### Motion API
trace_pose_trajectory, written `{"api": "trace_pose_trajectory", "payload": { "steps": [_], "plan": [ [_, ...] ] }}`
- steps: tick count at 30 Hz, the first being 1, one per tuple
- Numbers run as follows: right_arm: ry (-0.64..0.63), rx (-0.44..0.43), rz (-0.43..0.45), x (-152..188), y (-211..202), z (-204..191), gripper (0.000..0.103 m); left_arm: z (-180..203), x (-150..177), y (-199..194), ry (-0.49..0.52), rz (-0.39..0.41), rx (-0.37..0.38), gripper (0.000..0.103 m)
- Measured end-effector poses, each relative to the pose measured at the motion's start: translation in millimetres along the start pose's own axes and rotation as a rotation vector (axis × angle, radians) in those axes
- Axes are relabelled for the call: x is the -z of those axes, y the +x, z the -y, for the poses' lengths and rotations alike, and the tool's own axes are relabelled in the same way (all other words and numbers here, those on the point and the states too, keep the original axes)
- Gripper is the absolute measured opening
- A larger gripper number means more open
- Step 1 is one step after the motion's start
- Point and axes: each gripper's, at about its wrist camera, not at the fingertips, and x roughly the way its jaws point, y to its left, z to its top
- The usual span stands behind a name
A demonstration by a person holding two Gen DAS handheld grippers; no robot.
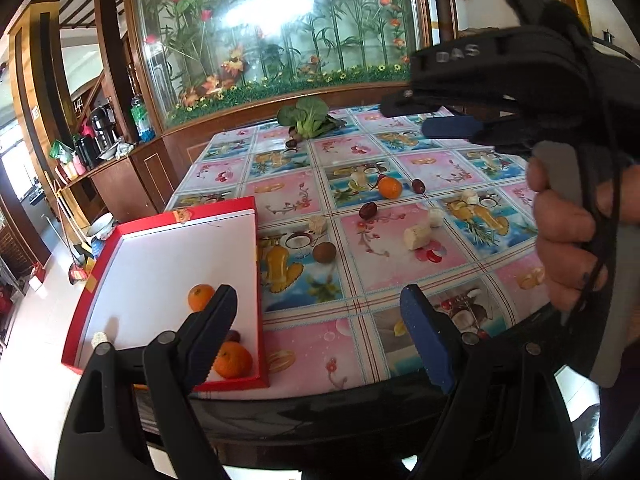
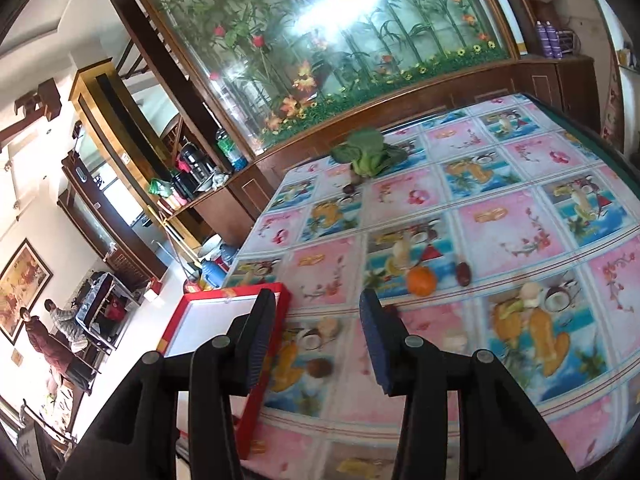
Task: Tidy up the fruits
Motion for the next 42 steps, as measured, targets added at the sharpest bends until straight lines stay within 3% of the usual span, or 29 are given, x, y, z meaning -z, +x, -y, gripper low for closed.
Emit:
{"api": "trace_pose_trajectory", "payload": {
  "steps": [4,7,11,15,19,22,27,32,36,42],
  "plan": [
    [-0.026,-0.014,0.003,12,-5,-31,0.043,-14,9,-28,-0.023,0.039,-0.028,0.084],
    [-0.041,-0.034,0.010,25,-11,-49,0.051,-27,15,-51,-0.048,0.080,-0.052,0.084],
    [-0.053,-0.076,-0.024,49,-17,-69,0.053,-42,25,-86,-0.087,0.152,-0.098,0.089],
    [-0.164,-0.093,-0.107,89,-15,-100,0.053,-63,42,-127,-0.150,0.239,-0.208,0.091],
    [-0.320,-0.131,-0.192,140,-18,-136,0.053,-86,76,-167,-0.207,0.301,-0.397,0.100],
    [-0.412,-0.203,-0.226,175,-27,-163,0.053,-104,102,-189,-0.229,0.312,-0.513,0.101],
    [-0.574,-0.323,-0.284,223,-28,-202,0.060,-140,137,-212,-0.224,0.305,-0.774,0.103],
    [-0.663,-0.382,-0.259,235,-32,-224,0.060,-200,154,-220,-0.324,0.240,-0.933,0.103],
    [-0.703,-0.409,-0.204,239,-37,-238,0.061,-228,171,-230,-0.405,0.237,-1.014,0.103],
    [-0.807,-0.421,-0.144,256,-49,-254,0.061,-234,183,-225,-0.441,0.224,-1.017,0.103]
  ]
}}
